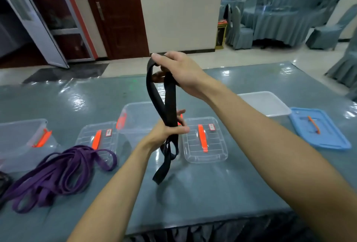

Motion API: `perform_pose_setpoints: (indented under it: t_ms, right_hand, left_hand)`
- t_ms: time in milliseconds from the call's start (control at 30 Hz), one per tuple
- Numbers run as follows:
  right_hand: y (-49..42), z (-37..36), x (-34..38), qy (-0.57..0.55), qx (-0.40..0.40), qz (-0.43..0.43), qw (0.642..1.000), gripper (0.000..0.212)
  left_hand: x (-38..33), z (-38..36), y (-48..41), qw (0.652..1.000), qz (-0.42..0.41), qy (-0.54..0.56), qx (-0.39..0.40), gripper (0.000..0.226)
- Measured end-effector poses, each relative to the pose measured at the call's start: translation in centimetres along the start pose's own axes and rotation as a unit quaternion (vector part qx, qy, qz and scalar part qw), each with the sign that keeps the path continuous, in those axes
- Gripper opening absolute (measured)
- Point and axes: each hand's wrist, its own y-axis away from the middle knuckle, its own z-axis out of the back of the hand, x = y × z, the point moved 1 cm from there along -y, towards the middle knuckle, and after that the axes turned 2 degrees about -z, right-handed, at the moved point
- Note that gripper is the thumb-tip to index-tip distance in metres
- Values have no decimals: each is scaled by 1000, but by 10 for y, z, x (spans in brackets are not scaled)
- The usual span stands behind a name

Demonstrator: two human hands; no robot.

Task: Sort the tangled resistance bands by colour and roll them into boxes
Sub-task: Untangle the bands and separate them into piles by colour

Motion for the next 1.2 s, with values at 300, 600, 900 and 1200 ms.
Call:
perform_pose_setpoints:
  t_ms: [300,600,900,1200]
  right_hand:
    - [47,152,-151,-20,-260,-135,956,35]
    - [211,67,-353,121,-138,-288,940,17]
    - [207,25,-388,462,-71,-298,832,31]
    - [205,23,-393,528,-33,-254,810,41]
  left_hand:
    - [49,12,-7,990,126,23,-61,56]
    - [73,-62,-68,914,163,297,-223,29]
    - [179,-92,-10,886,333,-298,-124,103]
    - [197,-73,8,895,299,-294,-153,73]
